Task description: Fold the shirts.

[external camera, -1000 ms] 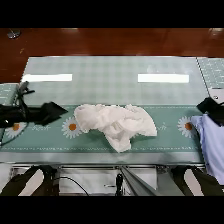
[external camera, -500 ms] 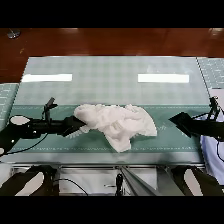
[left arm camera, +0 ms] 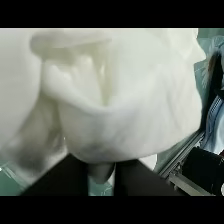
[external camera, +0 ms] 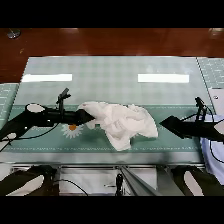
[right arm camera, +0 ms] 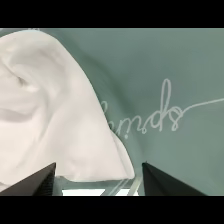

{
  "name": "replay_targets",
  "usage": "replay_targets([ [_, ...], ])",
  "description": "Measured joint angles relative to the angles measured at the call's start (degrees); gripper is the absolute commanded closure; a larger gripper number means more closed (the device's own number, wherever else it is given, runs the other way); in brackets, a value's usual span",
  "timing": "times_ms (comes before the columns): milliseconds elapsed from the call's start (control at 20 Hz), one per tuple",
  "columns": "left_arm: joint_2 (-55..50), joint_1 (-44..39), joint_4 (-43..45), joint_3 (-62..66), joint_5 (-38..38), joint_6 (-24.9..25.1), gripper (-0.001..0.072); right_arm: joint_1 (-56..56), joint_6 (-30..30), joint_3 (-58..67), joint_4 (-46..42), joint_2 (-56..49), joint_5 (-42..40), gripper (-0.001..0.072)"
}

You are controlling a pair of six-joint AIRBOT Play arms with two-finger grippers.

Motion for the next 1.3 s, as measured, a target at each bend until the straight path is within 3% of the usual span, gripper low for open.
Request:
replay_targets([
  [600, -1.9, -1.3, -0.5, 5.0, 0.6, 0.5, 0.0672, 9.6, 4.9, -1.5, -4.5, -5.1, -1.3, 0.0083],
  [950, -1.9, -1.3, -0.5, 5.1, 0.2, 0.5, 0.0672, 9.7, -7.3, -1.6, 11.0, -17.0, -5.9, 0.0089],
  [1000, -1.9, -1.3, -0.5, 5.1, 0.2, 0.5, 0.0672, 9.7, -9.4, -1.6, 13.9, -18.4, -6.5, 0.0116],
  [1050, -1.9, -1.3, -0.5, 5.1, 0.2, 0.5, 0.0672, 9.7, -11.3, -1.6, 16.5, -19.8, -7.1, 0.0326],
  [1100, -1.9, -1.3, -0.5, 5.1, 0.2, 0.5, 0.0672, 9.7, -13.4, -1.6, 18.6, -21.2, -8.2, 0.0595],
  [1150, -1.9, -1.3, -0.5, 5.1, 0.2, 0.5, 0.0672, 9.7, -15.5, -1.6, 20.3, -22.4, -8.8, 0.0687],
  [1300, -1.9, -0.8, -0.5, 6.2, -0.8, 0.4, 0.0673, 9.7, -20.9, 1.6, 25.3, -23.7, -6.7, 0.0687],
])
